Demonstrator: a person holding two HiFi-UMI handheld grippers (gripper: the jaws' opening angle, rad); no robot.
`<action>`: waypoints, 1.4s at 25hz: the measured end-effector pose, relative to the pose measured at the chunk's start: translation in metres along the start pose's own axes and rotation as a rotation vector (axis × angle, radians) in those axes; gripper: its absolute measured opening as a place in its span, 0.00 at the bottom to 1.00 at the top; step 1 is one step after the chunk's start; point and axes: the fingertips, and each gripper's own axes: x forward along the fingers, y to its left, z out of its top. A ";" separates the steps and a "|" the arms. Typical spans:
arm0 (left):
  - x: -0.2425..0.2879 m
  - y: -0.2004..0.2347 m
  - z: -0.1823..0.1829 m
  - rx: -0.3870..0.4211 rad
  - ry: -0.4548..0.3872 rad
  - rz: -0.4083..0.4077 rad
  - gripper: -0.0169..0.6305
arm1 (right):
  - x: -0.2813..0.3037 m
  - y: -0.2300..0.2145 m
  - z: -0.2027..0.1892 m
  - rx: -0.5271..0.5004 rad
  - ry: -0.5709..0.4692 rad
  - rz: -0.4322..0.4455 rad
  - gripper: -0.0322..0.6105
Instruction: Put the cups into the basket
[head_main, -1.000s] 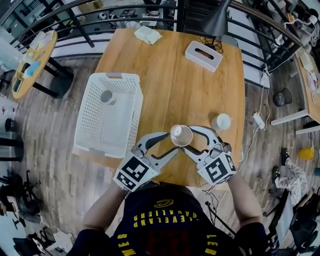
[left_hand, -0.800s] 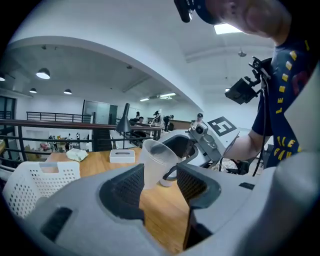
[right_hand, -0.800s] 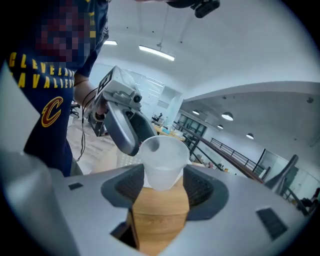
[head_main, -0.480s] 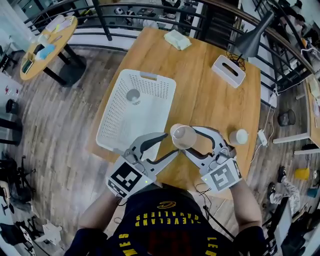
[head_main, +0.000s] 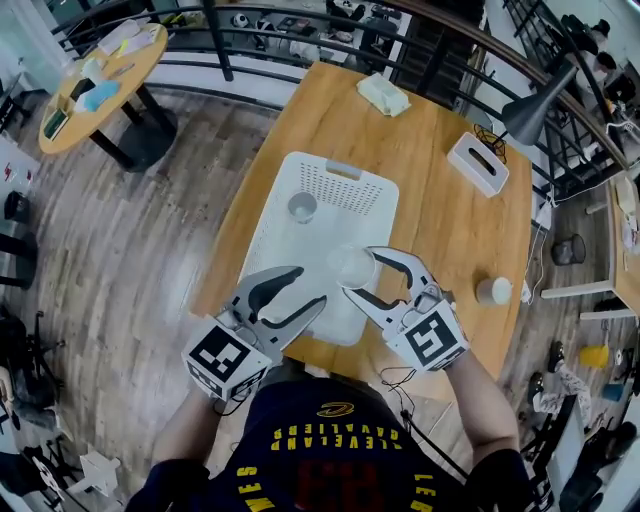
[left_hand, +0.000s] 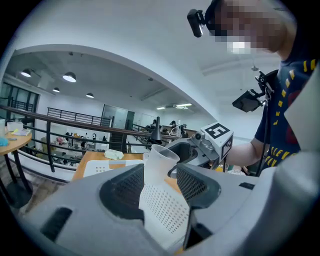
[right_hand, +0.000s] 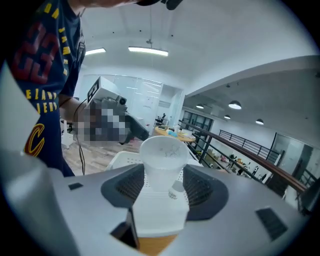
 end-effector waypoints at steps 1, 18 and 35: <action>-0.007 0.008 -0.001 -0.011 -0.006 0.006 0.35 | 0.010 0.001 0.002 0.027 0.004 0.001 0.44; -0.063 0.089 -0.011 -0.072 -0.041 -0.048 0.35 | 0.182 0.023 -0.086 0.230 0.365 0.007 0.43; -0.071 0.114 -0.016 -0.109 -0.045 -0.070 0.35 | 0.228 0.053 -0.174 0.226 0.573 0.073 0.43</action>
